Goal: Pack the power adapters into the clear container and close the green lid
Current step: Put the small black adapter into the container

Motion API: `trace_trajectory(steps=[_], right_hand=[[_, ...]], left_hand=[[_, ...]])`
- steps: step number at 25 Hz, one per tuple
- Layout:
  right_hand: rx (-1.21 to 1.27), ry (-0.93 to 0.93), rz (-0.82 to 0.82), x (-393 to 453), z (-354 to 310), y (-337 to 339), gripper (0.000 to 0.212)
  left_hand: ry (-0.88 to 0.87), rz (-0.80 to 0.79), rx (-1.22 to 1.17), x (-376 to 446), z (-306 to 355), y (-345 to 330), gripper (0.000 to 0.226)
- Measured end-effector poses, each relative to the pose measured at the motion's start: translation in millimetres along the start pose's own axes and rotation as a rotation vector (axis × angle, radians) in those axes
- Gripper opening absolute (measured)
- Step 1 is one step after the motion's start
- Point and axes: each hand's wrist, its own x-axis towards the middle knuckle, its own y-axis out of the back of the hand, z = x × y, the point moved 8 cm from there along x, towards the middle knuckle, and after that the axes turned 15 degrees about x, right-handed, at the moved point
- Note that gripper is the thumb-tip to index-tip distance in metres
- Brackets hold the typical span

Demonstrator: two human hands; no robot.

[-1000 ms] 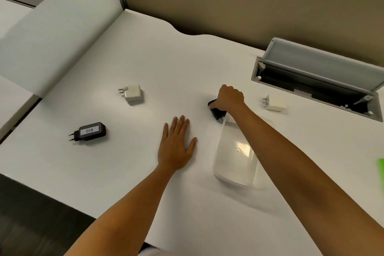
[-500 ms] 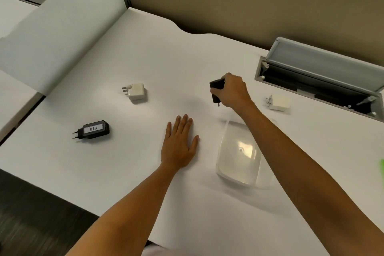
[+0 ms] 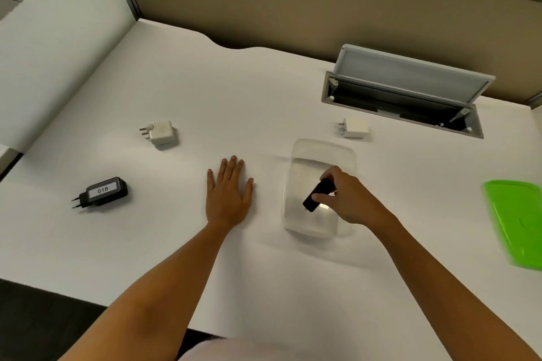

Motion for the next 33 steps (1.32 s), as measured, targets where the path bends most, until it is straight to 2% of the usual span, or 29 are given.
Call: trace_trajectory(steps=[2,4,6,9,13,19,23,26,29,31,33], right_hand=[[0.000,0.014,-0.023,-5.1,11.8,-11.0,0.042],[0.031,0.028,-0.037,-6.3,19.8,-16.5,0.042],[0.083,0.034,-0.067,-6.6,24.9,-22.2,0.043],[0.090,0.050,-0.118,-5.2,28.0,-30.8,0.044],[-0.014,0.011,-0.190,-1.2,40.1,-33.7,0.043],[-0.133,-0.010,-0.282,7.7,42.3,-35.7,0.033],[-0.113,0.037,-0.208,21.1,32.7,-28.9,0.036],[0.017,0.095,-0.130,29.0,20.4,-20.1,0.032],[0.224,0.214,0.086,38.0,4.3,16.2,0.023],[0.369,0.236,0.237,46.4,2.9,51.7,0.019],[0.410,0.228,0.364,59.2,8.1,88.4,0.017]], left_hand=[[0.161,-0.045,-0.130,3.1,5.0,6.8,0.063],[0.288,-0.140,-0.427,4.9,26.8,9.9,0.063],[0.255,-0.237,-0.631,3.6,62.3,11.9,0.062],[0.129,-0.290,-0.604,-4.8,100.5,14.7,0.058],[0.118,-0.229,-0.545,-6.0,105.1,15.4,0.051],[0.128,-0.156,-0.577,6.0,101.8,17.5,0.048],[0.144,-0.162,-0.578,23.7,96.7,19.9,0.049],[0.153,-0.179,-0.574,38.9,93.5,23.7,0.049],[0.169,-0.211,-0.633,50.0,86.6,20.1,0.049],[0.168,-0.258,-0.775,52.9,79.4,13.9,0.051],[0.175,-0.275,-0.859,49.7,67.8,8.5,0.053]])
